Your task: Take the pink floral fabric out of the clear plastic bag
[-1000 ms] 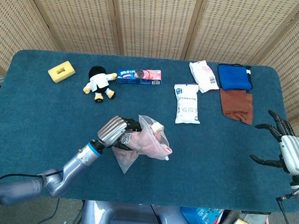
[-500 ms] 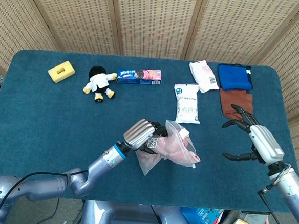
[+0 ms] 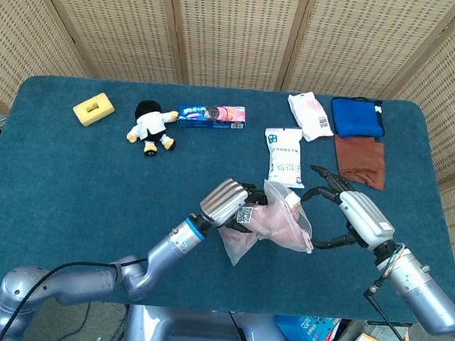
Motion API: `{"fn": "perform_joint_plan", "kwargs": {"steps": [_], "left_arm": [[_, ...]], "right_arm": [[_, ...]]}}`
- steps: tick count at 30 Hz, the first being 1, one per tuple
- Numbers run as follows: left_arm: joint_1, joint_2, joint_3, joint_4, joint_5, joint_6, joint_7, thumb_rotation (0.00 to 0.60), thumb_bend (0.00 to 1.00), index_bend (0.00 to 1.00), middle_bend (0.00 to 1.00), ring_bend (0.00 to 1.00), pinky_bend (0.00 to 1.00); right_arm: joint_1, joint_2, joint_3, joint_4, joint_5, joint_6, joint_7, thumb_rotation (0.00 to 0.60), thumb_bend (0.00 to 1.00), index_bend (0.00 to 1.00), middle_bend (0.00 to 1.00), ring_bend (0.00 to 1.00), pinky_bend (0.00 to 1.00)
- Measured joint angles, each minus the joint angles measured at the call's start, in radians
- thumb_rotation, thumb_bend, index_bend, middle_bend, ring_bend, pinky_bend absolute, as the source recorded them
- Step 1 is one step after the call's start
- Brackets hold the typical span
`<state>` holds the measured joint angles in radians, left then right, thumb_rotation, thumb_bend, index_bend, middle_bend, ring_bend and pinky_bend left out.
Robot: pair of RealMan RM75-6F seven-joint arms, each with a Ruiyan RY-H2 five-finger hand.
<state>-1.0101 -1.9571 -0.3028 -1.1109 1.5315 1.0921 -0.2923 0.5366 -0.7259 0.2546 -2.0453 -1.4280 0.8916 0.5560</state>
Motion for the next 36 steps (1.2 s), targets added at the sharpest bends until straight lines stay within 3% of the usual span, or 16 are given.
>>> {"fn": "perform_joint_plan", "kwargs": {"steps": [26,28,31,33,36], "left_arm": [[-0.028,-0.030,0.002,-0.001,-0.030,0.023,-0.014,0.600,0.47,0.62,0.59,0.53,0.65],[-0.029,-0.032,0.000,-0.004,-0.034,0.024,-0.011,0.600,0.47,0.62,0.59,0.53,0.65],[-0.030,-0.034,-0.002,-0.009,-0.041,0.023,-0.006,0.600,0.47,0.62,0.59,0.53,0.65],[-0.030,-0.035,-0.006,-0.011,-0.048,0.023,-0.001,0.600,0.47,0.62,0.59,0.53,0.65],[-0.028,-0.039,-0.011,-0.016,-0.062,0.024,0.020,0.600,0.47,0.62,0.59,0.53,0.65]], "right_arm": [[0.090,-0.058,-0.002,-0.033,0.113,-0.078,-0.139,0.600,0.04,0.34,0.00,0.00,0.00],[0.095,-0.066,-0.003,-0.030,0.120,-0.079,-0.155,0.600,0.10,0.34,0.00,0.00,0.00],[0.102,-0.086,-0.006,-0.024,0.131,-0.078,-0.185,0.600,0.31,0.39,0.00,0.00,0.00],[0.107,-0.102,-0.009,-0.018,0.135,-0.078,-0.202,0.600,0.48,0.48,0.00,0.00,0.00],[0.114,-0.128,-0.013,-0.008,0.143,-0.073,-0.230,0.600,0.65,0.57,0.00,0.00,0.00]]}}
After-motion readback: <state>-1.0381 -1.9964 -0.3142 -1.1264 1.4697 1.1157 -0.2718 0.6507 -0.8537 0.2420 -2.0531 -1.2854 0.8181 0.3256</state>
